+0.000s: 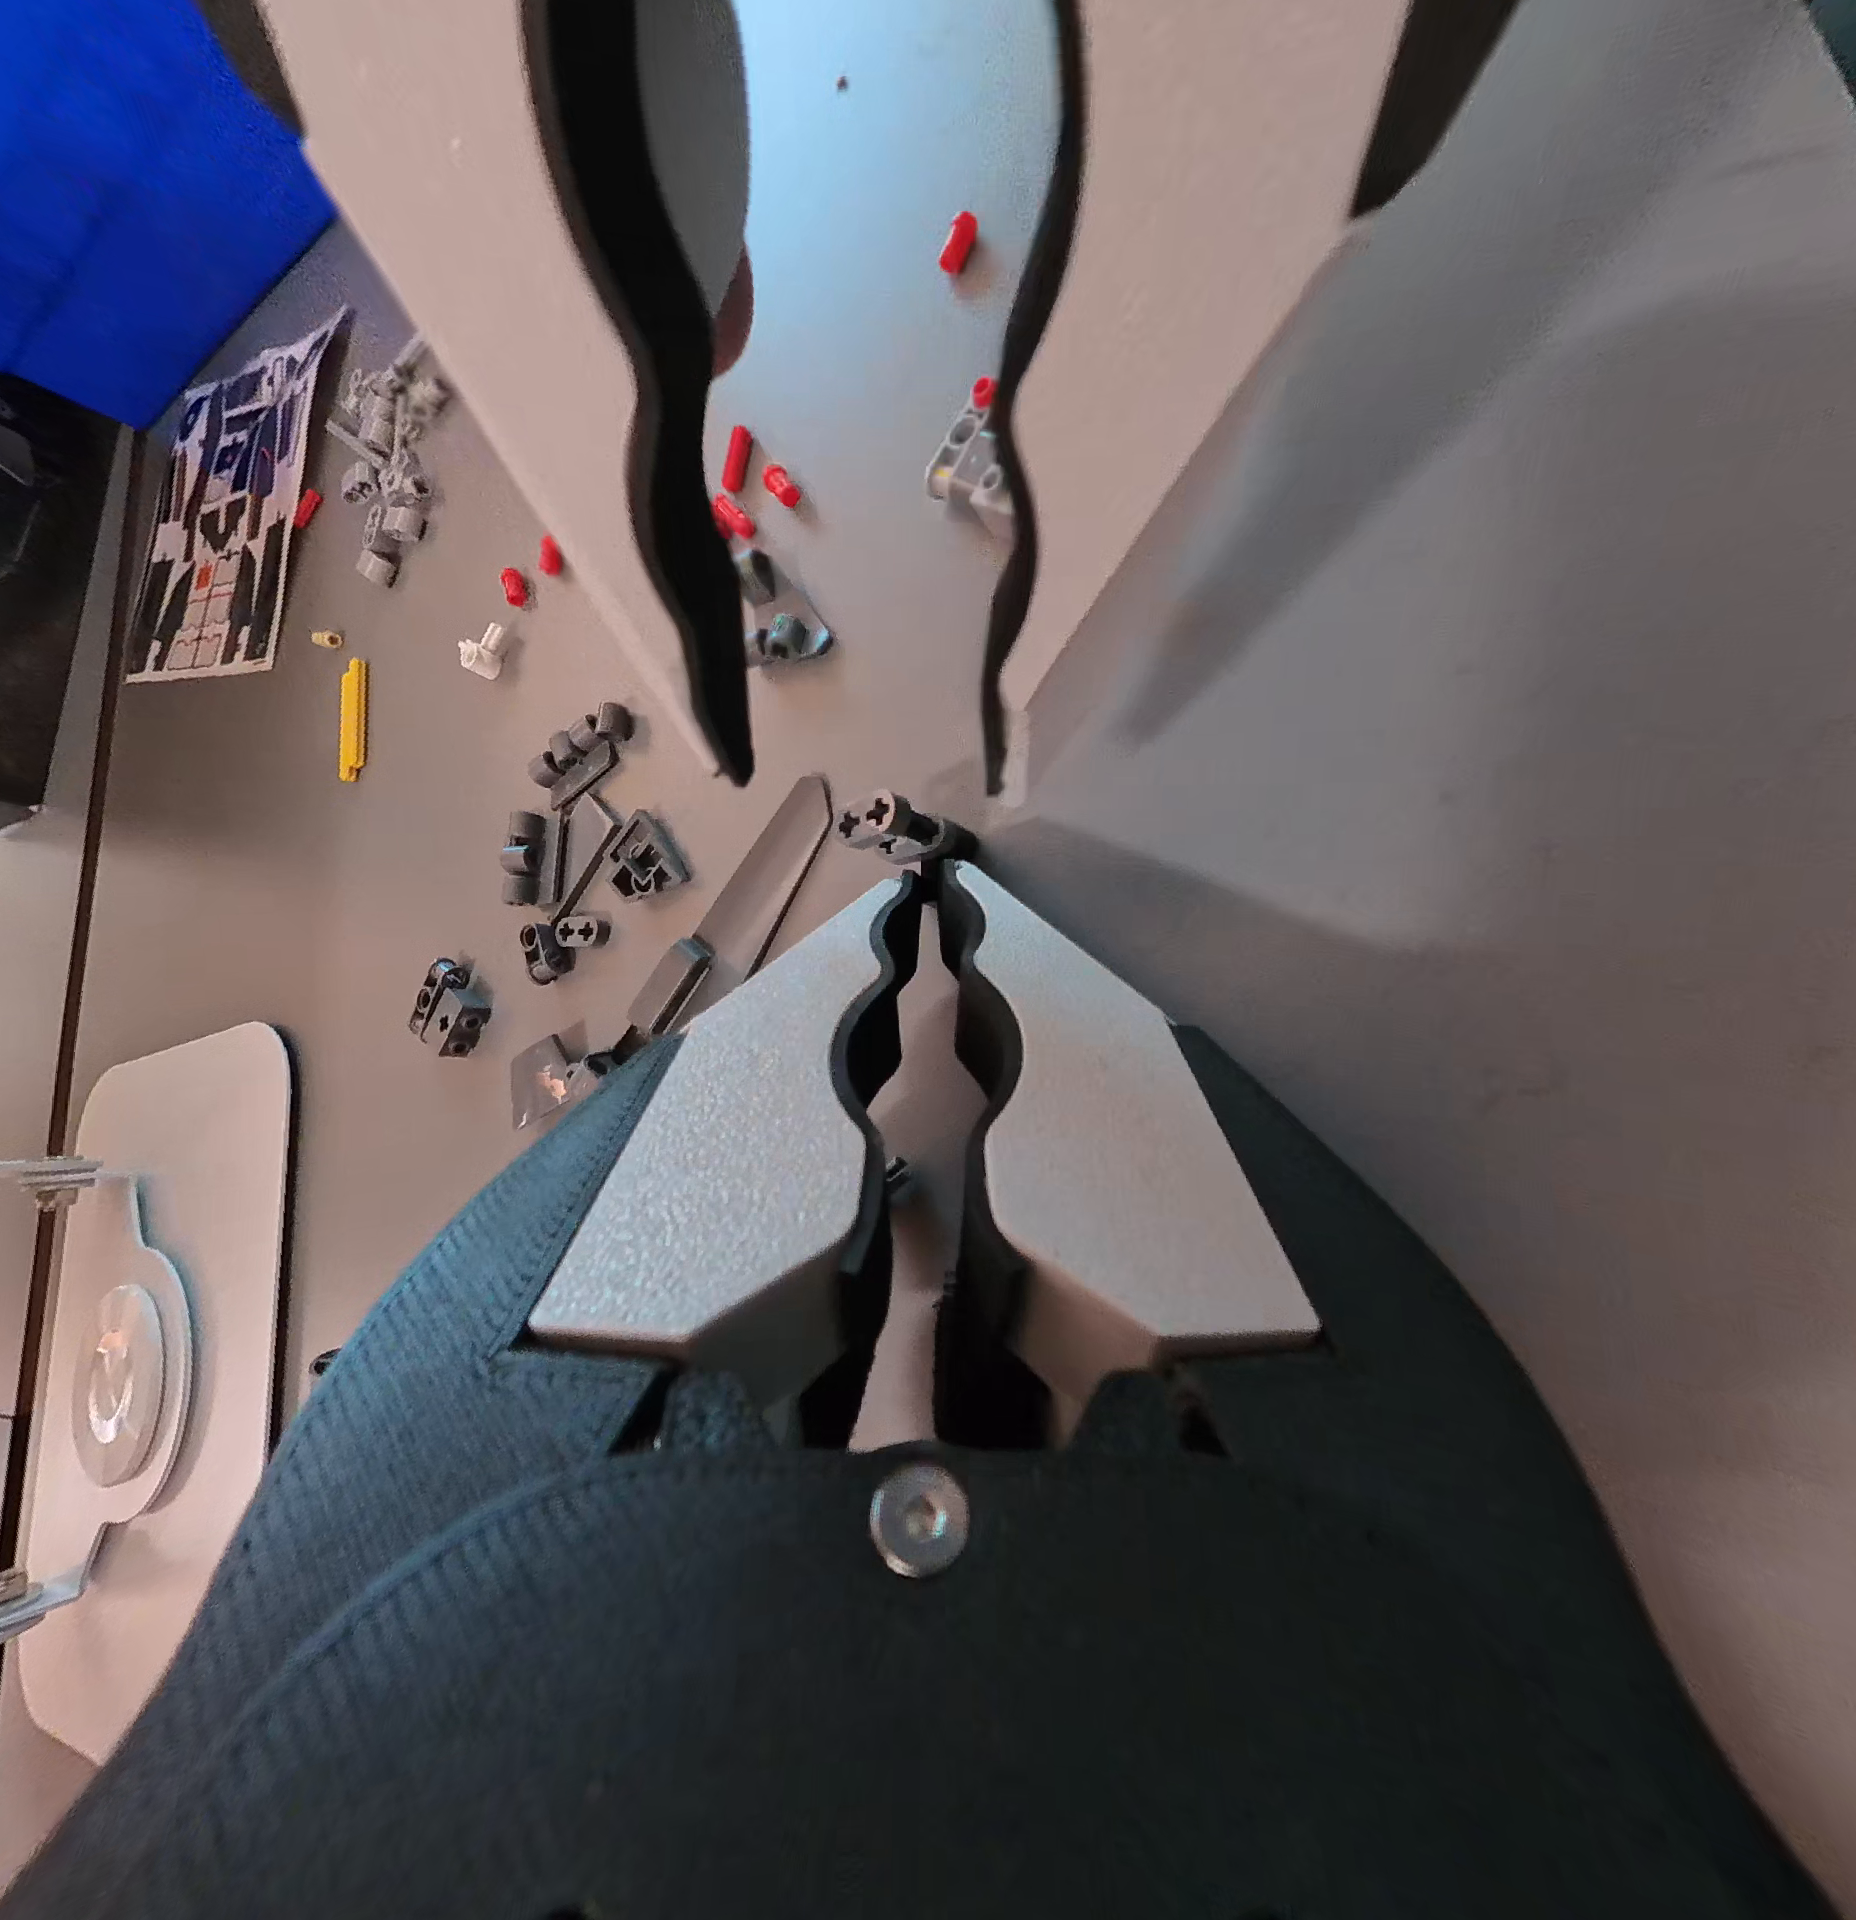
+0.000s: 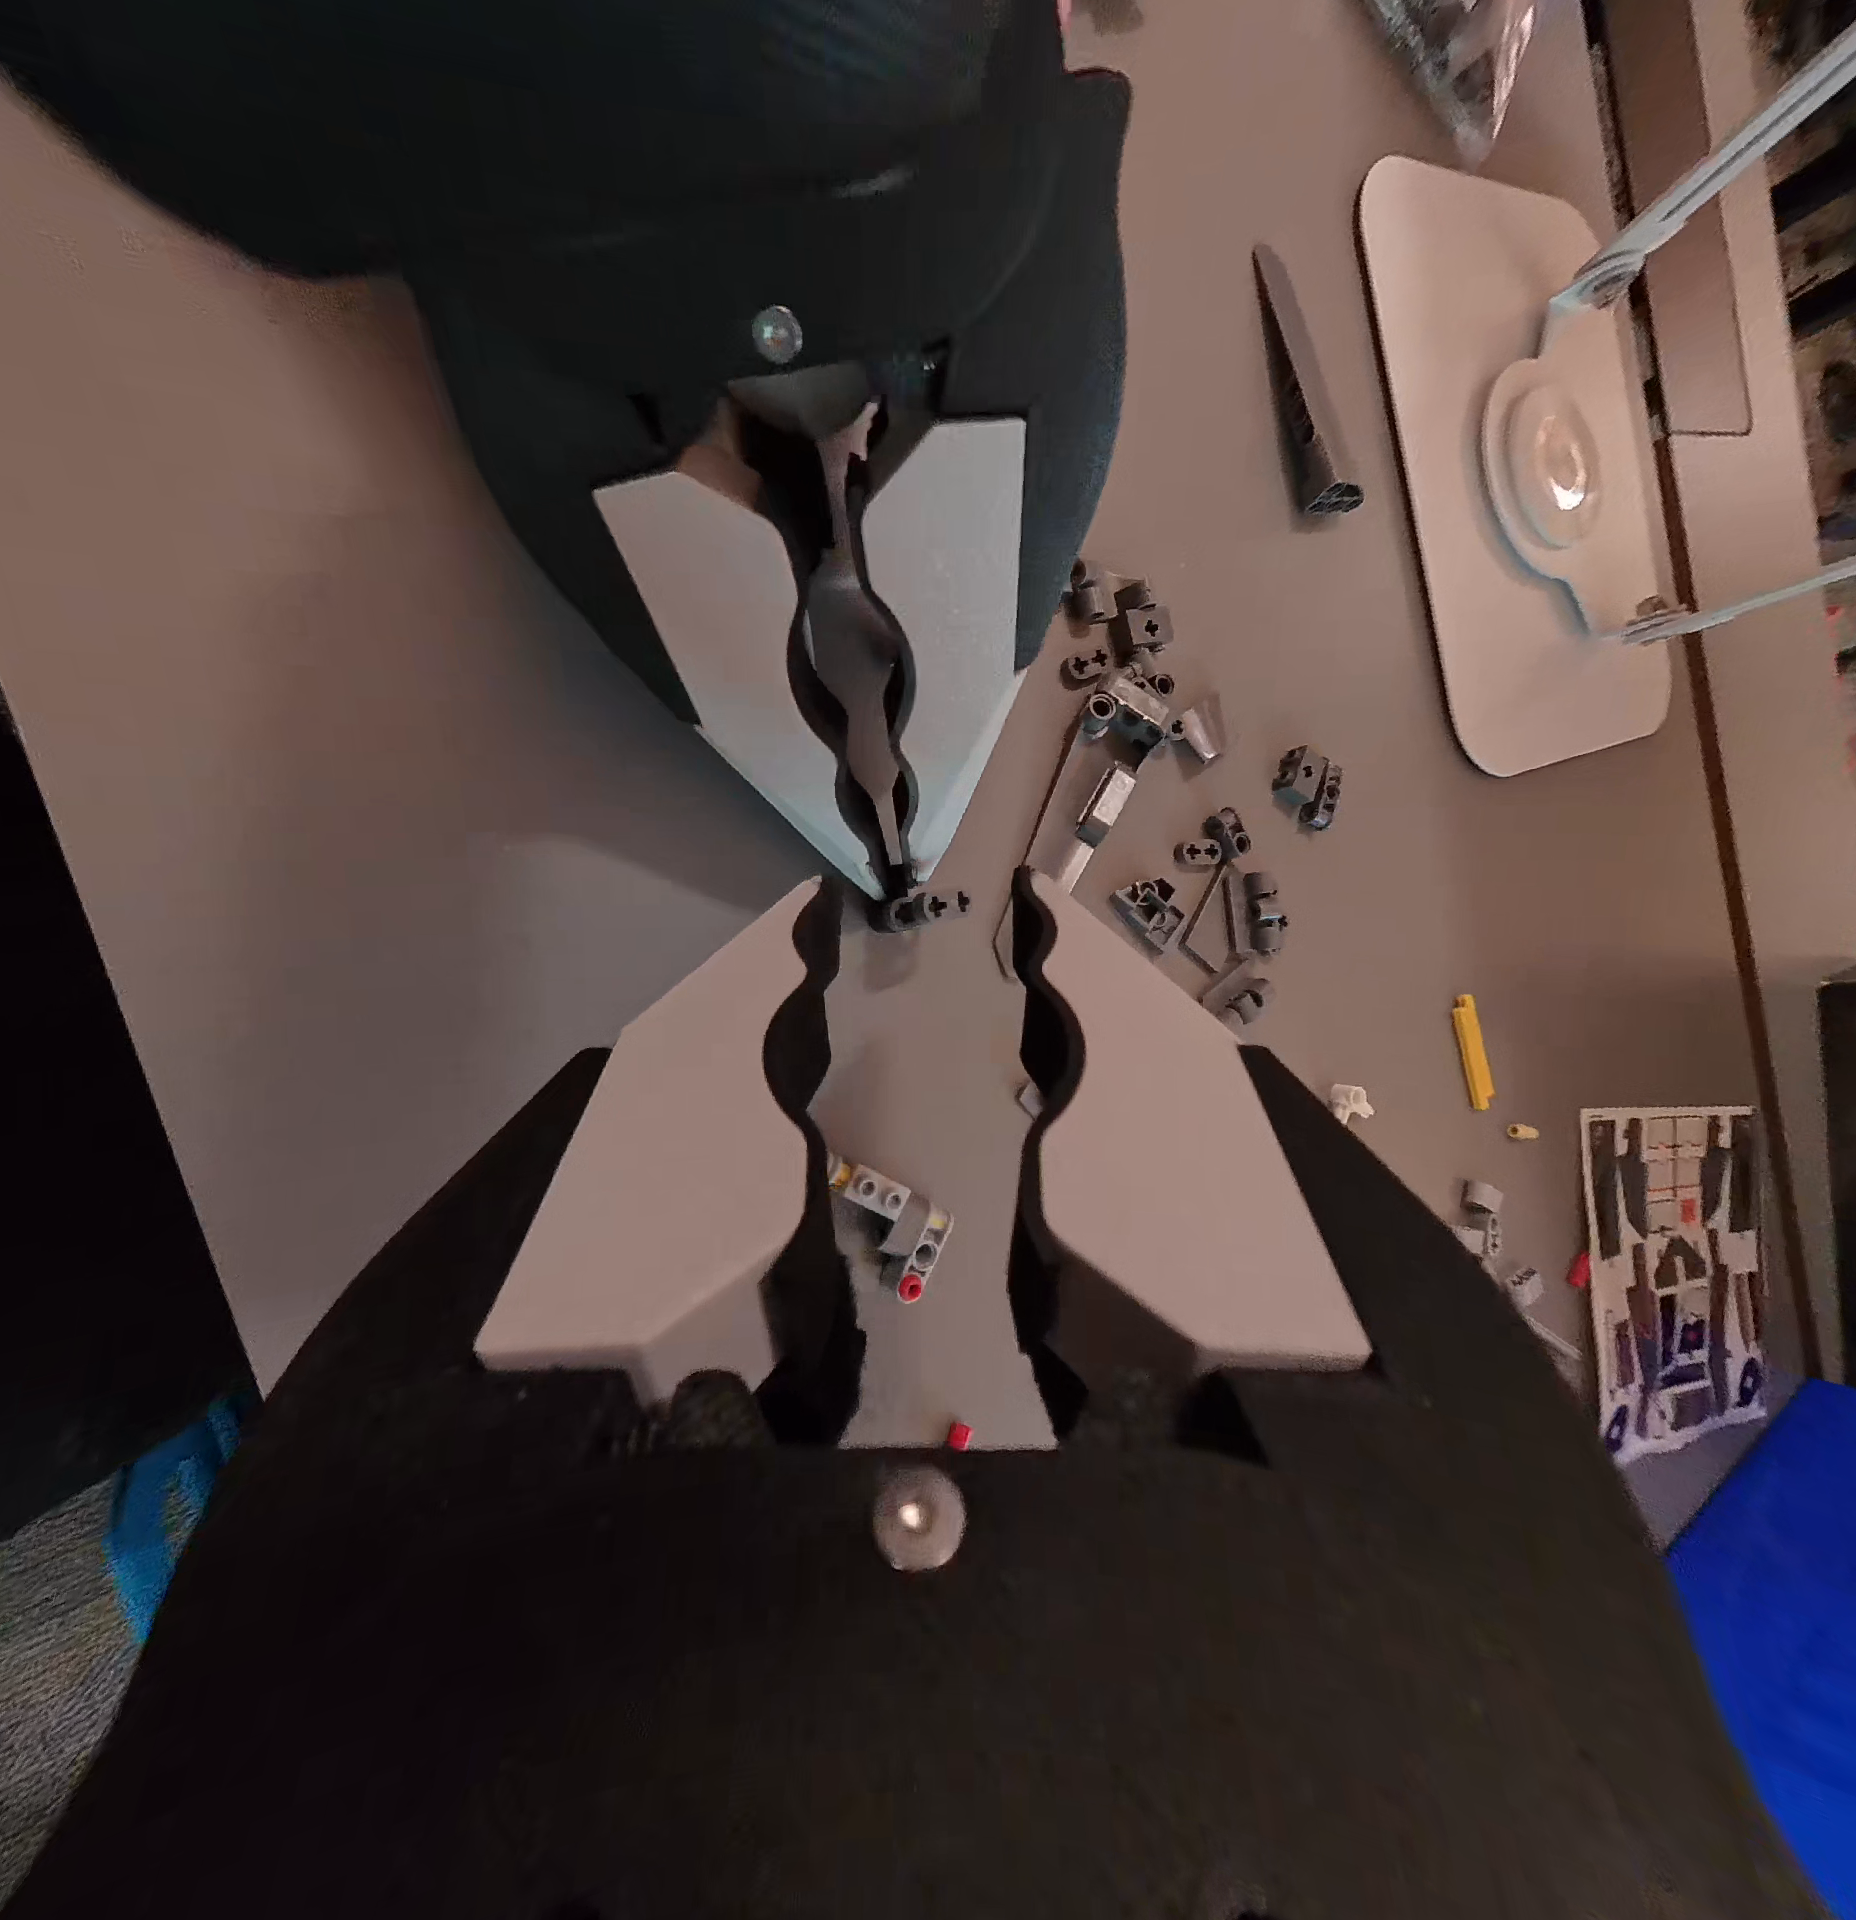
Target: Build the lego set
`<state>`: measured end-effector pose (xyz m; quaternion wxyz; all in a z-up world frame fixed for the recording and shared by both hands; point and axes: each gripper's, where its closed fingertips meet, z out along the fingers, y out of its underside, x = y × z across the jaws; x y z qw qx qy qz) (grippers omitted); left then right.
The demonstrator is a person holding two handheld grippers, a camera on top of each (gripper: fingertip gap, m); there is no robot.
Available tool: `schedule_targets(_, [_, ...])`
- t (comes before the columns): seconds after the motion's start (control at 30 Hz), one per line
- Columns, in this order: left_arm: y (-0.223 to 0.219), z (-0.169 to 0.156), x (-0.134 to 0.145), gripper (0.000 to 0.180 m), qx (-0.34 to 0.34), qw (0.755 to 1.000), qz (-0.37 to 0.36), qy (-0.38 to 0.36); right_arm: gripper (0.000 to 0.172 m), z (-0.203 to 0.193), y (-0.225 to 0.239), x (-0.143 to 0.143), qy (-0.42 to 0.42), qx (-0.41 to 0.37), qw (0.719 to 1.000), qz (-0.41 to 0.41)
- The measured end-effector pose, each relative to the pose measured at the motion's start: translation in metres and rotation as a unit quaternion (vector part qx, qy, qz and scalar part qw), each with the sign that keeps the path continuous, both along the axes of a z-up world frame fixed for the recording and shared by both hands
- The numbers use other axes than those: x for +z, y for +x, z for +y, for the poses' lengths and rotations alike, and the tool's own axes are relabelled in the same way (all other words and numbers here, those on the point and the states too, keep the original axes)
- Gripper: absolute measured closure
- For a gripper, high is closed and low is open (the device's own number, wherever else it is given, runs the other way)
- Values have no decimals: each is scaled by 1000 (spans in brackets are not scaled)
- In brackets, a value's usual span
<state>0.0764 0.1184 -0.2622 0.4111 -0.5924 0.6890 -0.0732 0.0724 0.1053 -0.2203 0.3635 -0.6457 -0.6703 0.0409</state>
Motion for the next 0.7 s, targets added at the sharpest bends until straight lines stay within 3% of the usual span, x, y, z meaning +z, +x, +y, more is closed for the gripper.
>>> schedule_targets(0.43, [3,-4,0,179,-2,1000,-1,-28,158,-16,13,-8,48,35,998,34])
schedule_targets(0.7, [3,-5,0,179,-8,999,-2,-36,154,-14,3,-17,52,53,997,37])
